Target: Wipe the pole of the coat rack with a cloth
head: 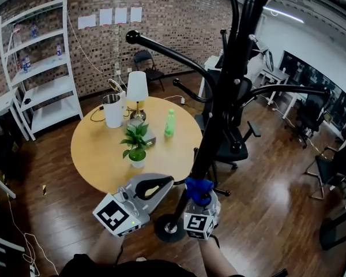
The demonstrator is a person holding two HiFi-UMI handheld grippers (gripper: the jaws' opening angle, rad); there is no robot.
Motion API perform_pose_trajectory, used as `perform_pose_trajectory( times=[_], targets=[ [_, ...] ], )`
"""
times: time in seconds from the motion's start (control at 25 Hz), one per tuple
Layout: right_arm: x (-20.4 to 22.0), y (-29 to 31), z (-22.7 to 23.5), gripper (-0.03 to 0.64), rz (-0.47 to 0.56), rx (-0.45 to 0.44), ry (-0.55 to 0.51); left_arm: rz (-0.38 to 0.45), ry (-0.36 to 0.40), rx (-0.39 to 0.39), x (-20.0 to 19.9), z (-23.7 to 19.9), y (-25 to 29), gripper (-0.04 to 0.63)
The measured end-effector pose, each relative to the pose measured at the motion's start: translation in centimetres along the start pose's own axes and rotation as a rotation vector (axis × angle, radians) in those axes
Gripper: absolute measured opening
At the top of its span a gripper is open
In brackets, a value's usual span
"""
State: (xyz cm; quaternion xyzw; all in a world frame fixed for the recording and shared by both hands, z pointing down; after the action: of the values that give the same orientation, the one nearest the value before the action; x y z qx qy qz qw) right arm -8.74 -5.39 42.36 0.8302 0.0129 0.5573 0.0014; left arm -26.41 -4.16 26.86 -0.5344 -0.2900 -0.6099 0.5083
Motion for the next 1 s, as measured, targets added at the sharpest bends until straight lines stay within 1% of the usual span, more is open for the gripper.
perform_pose_trajectory(
  times=[0.08, 0.16, 0.24, 0.32, 0.36, 0.44, 0.52, 0.6, 0.72, 0.84, 0.92, 1.0],
  targets=[
    [0.8, 0.2, -1.1, 0.080, -0.044, -0.052, 0.001, 0.001, 0.000, -0.005, -0.1, -0.1, -0.1, 0.003],
    [2.0, 0.6, -1.8, 0.080, -0.093, -0.095, 0.050, 0.001, 0.001, -0.006, -0.2, 0.0, -0.1, 0.003],
    [2.4, 0.9, -1.8, 0.080, -0.112, -0.106, 0.102, -0.002, 0.005, -0.009, -0.3, -0.1, -0.3, 0.003],
    [1.4, 0.9, -1.1, 0.080, -0.099, -0.101, 0.124, -0.005, 0.006, -0.016, -0.3, -0.2, -0.5, 0.003],
    [0.4, 0.8, -0.6, 0.080, -0.073, -0.092, 0.134, -0.006, 0.006, -0.019, -0.2, -0.2, -0.6, 0.003],
    [-2.4, 0.4, 0.8, 0.078, 0.014, -0.062, 0.154, -0.007, 0.005, -0.022, -0.2, -0.3, -0.7, 0.003],
    [-6.0, 0.1, 2.6, 0.078, 0.120, -0.030, 0.179, -0.004, 0.002, -0.026, -0.2, -0.4, -0.7, 0.003],
    [-10.0, 0.2, 4.5, 0.080, 0.216, -0.019, 0.188, 0.001, 0.003, -0.026, -0.3, -0.4, -0.7, 0.003],
    [-15.4, 0.2, 6.6, 0.080, 0.331, -0.015, 0.156, 0.016, 0.000, -0.029, -0.6, -0.2, -0.7, 0.003],
    [-19.9, 0.2, 8.4, 0.080, 0.443, 0.003, 0.126, 0.044, -0.003, -0.038, -0.5, -0.3, -1.1, 0.003],
    [-22.1, 0.2, 9.5, 0.080, 0.485, 0.003, 0.121, 0.055, -0.003, -0.050, -0.5, -0.5, -1.5, 0.003],
    [-23.5, 0.2, 10.1, 0.080, 0.494, -0.002, 0.113, 0.060, -0.007, -0.065, -0.5, -0.7, -1.8, 0.003]
  ],
)
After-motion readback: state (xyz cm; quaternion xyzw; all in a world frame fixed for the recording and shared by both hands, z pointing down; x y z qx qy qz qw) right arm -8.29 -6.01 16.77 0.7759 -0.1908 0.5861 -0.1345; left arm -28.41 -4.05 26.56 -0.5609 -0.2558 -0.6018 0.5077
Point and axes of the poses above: the fingertips, and each gripper's own axes: y forward along the fingers, z to its right, x out of its underside, the point moved 7 cm from there along -y, backward along the fingers, and after that the axes turned 4 degrees about y, right-handed, at the moved point
